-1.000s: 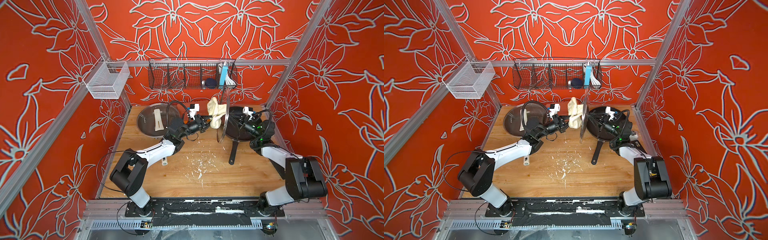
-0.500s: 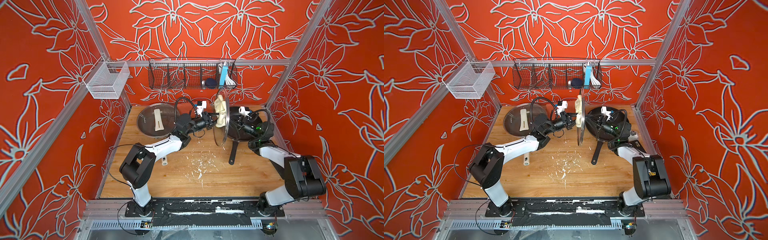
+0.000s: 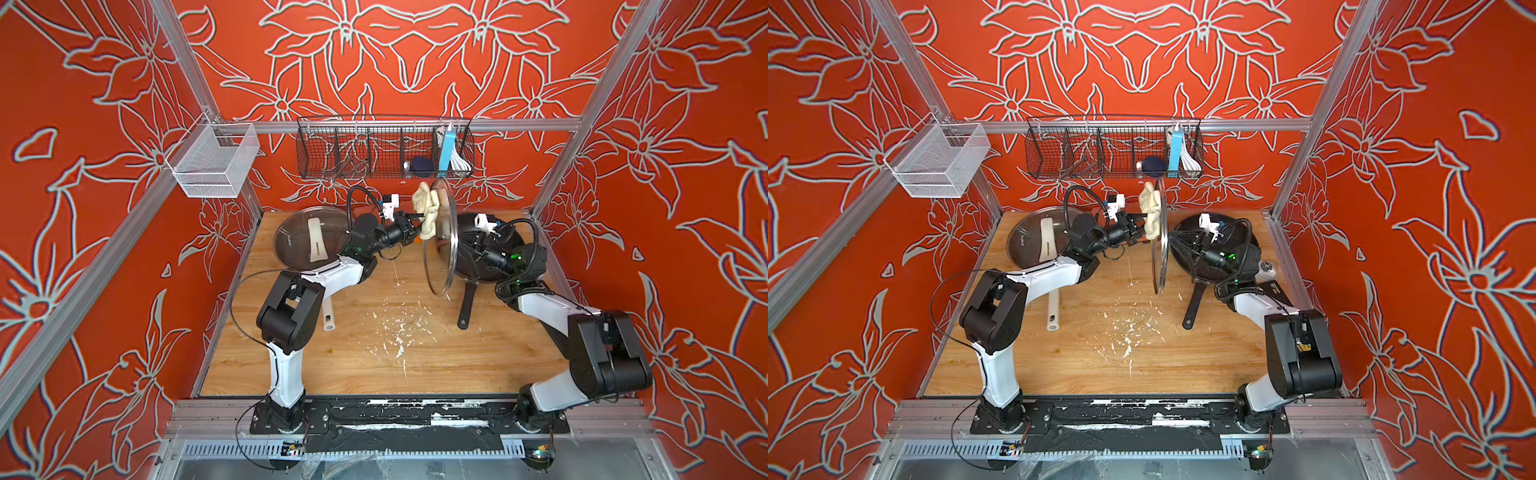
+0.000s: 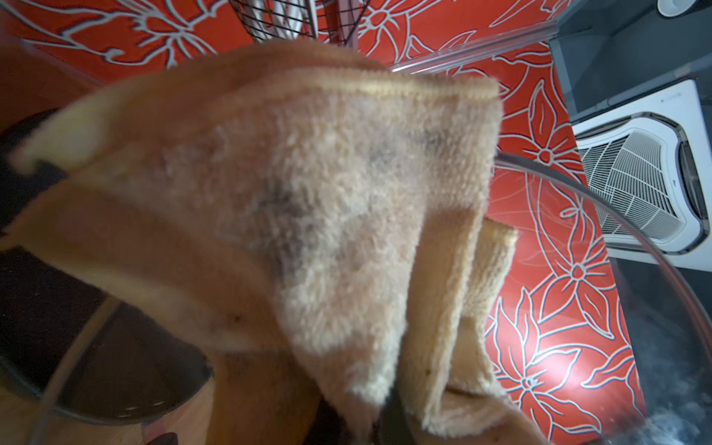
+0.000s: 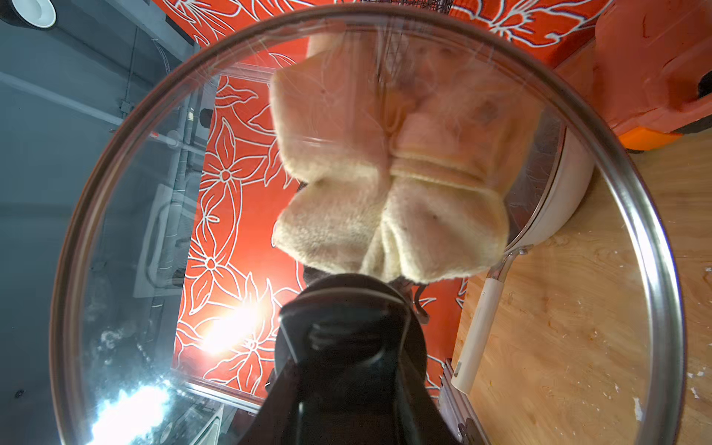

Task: Wipe the pot lid with a cloth
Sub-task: Wipe the pot lid.

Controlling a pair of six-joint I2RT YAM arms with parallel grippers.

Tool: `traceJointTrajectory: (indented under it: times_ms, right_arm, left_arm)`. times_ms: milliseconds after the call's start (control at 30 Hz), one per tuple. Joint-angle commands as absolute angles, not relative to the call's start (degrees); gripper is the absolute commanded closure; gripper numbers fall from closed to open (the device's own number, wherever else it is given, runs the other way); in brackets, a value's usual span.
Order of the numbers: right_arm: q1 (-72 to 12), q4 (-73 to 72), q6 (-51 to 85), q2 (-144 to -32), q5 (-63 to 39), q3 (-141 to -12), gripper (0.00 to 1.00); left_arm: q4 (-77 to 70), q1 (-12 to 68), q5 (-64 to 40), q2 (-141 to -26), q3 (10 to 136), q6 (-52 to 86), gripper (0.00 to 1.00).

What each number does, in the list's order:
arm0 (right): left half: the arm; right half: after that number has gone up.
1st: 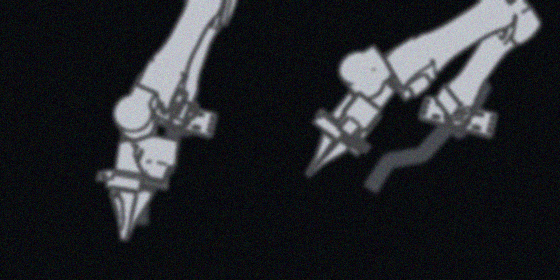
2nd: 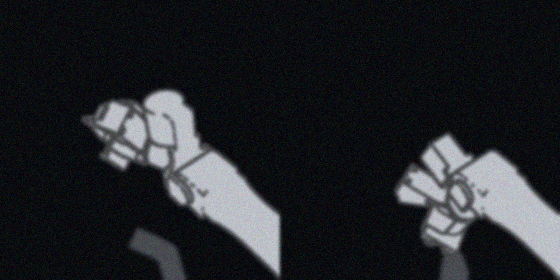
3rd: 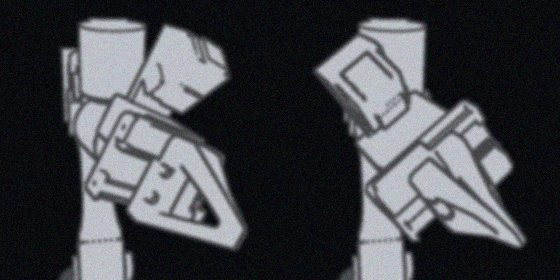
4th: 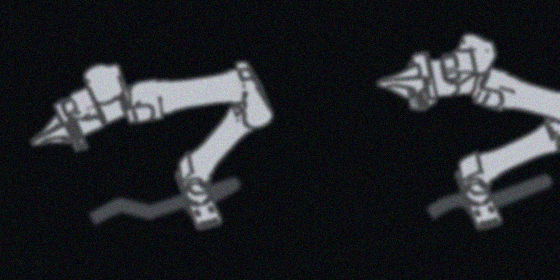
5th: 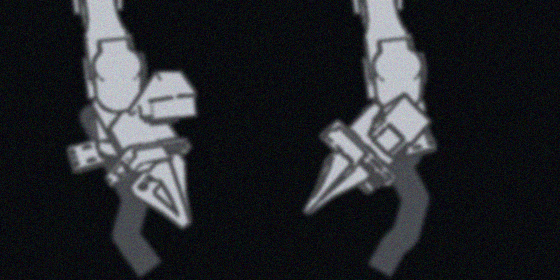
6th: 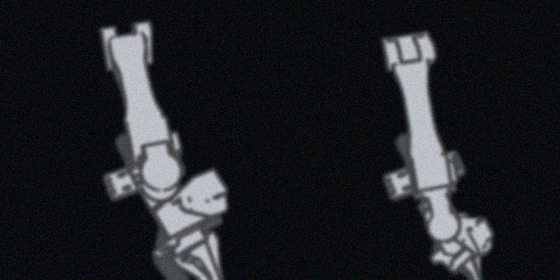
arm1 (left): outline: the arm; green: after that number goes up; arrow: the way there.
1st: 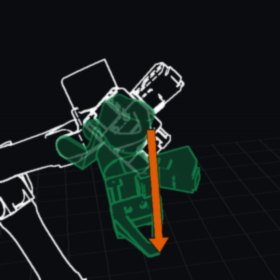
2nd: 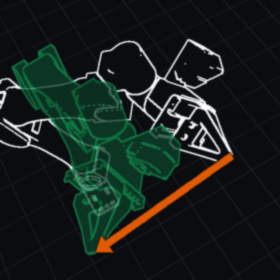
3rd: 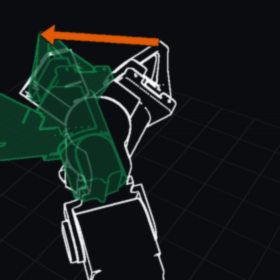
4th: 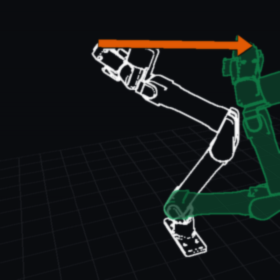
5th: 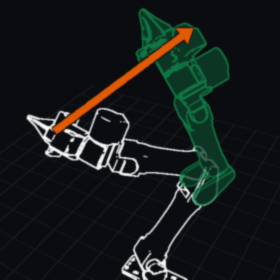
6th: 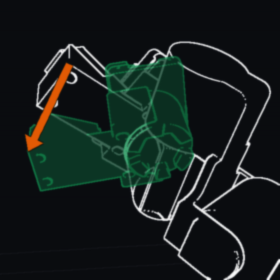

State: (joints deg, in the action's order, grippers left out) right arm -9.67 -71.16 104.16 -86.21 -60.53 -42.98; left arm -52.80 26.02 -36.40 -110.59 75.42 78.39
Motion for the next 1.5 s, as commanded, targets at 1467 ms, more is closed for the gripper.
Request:
traceJointTrajectory:
  times_ms: [1467]
  right_arm:
    - [-10.4, -80.9, 105.6, -85.1, -60.8, -49.4, 1.00]
  left_arm:
    - [-48.6, 26.4, -39.4, -110.9, 76.3, 67.7, 1.00]
